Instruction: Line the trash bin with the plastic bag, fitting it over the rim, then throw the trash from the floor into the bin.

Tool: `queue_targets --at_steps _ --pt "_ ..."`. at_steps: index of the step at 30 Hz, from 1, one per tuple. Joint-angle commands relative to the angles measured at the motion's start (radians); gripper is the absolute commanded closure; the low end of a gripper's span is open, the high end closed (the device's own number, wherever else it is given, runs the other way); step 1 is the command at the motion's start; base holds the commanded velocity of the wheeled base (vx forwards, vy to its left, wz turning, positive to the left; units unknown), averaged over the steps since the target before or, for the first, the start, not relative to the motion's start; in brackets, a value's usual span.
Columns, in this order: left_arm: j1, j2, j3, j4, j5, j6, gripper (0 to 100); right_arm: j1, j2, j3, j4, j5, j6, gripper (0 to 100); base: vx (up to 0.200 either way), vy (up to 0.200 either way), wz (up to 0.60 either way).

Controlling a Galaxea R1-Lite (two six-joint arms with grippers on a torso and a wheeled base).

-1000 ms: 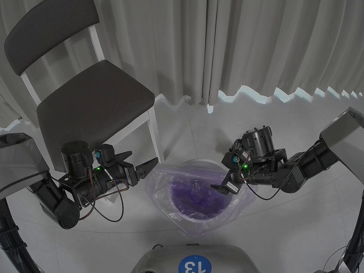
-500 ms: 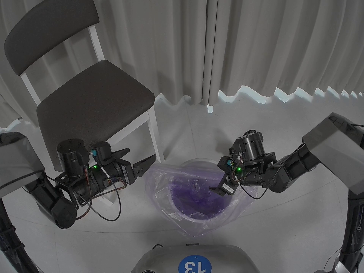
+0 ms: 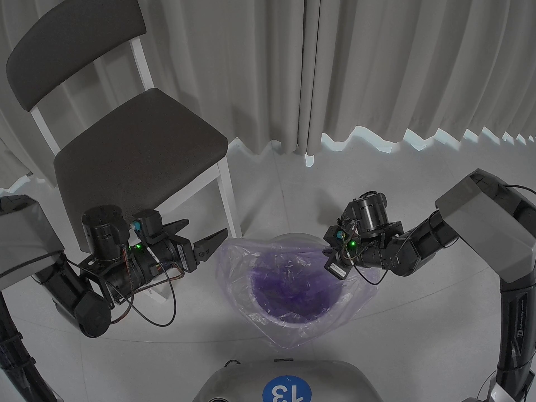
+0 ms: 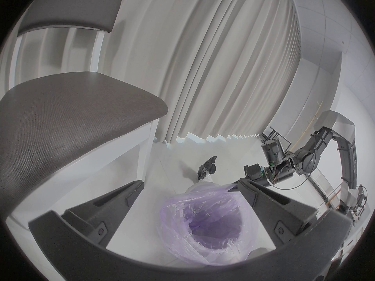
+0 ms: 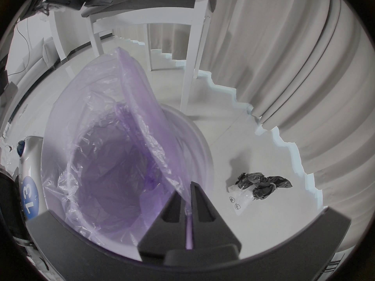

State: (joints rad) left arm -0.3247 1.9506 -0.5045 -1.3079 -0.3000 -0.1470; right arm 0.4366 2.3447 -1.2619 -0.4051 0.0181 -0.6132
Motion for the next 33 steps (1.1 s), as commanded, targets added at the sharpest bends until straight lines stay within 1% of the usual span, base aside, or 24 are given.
queue_targets --at_steps 1,6,11,16,19,23,24,27,28,33 --pt "-0.005 0.002 0.012 -0.03 -0.002 0.0 0 -0.027 0.001 -0.067 0.009 -0.01 0.0 100 0.0 0.0 0.0" --pt "-0.004 0.005 0.02 -0.042 -0.004 0.001 0 -0.039 -0.008 -0.111 0.011 -0.017 0.003 100 0.0 0.0 0.0" --pt "-0.004 0.007 0.021 -0.042 -0.005 0.0 0 -0.053 -0.002 -0.163 0.002 -0.07 0.003 100 0.0 0.0 0.0" --pt "-0.005 0.01 0.02 -0.042 -0.005 0.001 0 -0.058 0.005 -0.209 -0.006 -0.093 0.006 100 0.0 0.0 0.0" --pt "-0.005 0.014 0.021 -0.042 -0.005 0.001 0 -0.059 0.045 -0.264 -0.026 -0.121 0.018 100 0.0 0.0 0.0" --pt "-0.007 0.016 0.02 -0.042 -0.005 0.001 0 -0.058 0.067 -0.283 -0.046 -0.129 0.035 100 0.0 0.0 0.0" --pt "-0.007 0.017 0.021 -0.042 -0.005 0.001 0 -0.053 0.094 -0.307 -0.08 -0.139 0.055 100 0.0 0.0 0.0" --pt "-0.007 0.021 0.021 -0.044 -0.005 0.001 0 -0.053 0.113 -0.327 -0.103 -0.153 0.059 100 0.0 0.0 0.0" --pt "-0.007 0.021 0.021 -0.044 -0.005 0.001 0 -0.053 0.113 -0.326 -0.106 -0.153 0.059 0 0.0 0.0 0.0" --pt "-0.007 0.024 0.021 -0.044 -0.004 0.001 0 -0.052 0.105 -0.31 -0.104 -0.153 0.059 0 0.0 0.0 0.0"
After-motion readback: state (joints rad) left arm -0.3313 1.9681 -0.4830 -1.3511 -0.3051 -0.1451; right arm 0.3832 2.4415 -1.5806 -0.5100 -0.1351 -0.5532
